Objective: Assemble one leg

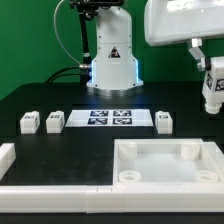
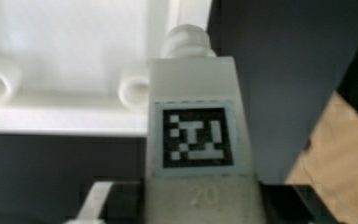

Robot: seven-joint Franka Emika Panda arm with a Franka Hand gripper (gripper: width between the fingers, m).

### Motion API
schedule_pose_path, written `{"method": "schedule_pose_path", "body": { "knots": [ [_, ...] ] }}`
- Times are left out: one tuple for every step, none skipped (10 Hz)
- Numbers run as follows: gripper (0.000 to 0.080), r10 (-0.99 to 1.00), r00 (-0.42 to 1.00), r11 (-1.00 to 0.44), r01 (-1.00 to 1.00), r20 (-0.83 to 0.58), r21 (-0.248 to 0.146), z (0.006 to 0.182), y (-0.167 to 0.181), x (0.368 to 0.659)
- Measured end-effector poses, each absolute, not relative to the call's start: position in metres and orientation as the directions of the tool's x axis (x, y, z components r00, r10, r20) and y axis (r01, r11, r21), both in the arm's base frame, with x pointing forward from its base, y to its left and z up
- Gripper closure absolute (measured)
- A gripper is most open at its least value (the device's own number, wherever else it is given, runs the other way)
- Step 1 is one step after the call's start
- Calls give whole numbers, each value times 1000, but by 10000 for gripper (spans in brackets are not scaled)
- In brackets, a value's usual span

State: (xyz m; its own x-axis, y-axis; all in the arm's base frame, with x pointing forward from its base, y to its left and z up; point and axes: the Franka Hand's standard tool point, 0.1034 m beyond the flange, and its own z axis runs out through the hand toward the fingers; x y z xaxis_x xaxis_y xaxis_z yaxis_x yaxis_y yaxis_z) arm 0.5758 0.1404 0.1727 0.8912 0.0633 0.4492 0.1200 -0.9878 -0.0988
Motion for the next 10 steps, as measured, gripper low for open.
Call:
{"method": "schedule_pose_path", "body": {
  "knots": [
    [508, 82, 852, -986, 146, 516, -83, 176, 134, 589],
    [508, 102, 851, -985, 158, 515, -65, 181, 127, 610],
    [508, 110, 839, -984, 166, 532, -59, 182, 126, 626],
    [508, 110, 830, -984, 168, 547, -57, 173, 125, 630],
    [508, 107, 834, -985, 165, 542, -59, 157, 124, 629],
    [508, 101, 841, -986, 158, 531, -62, 142, 122, 626],
    [508, 83, 837, -987, 145, 540, -73, 125, 124, 622],
    [508, 72, 847, -988, 133, 527, -79, 109, 123, 618],
    [508, 70, 849, -988, 131, 524, -81, 104, 124, 618],
    [508, 68, 845, -988, 130, 531, -81, 104, 124, 621]
  ]
}}
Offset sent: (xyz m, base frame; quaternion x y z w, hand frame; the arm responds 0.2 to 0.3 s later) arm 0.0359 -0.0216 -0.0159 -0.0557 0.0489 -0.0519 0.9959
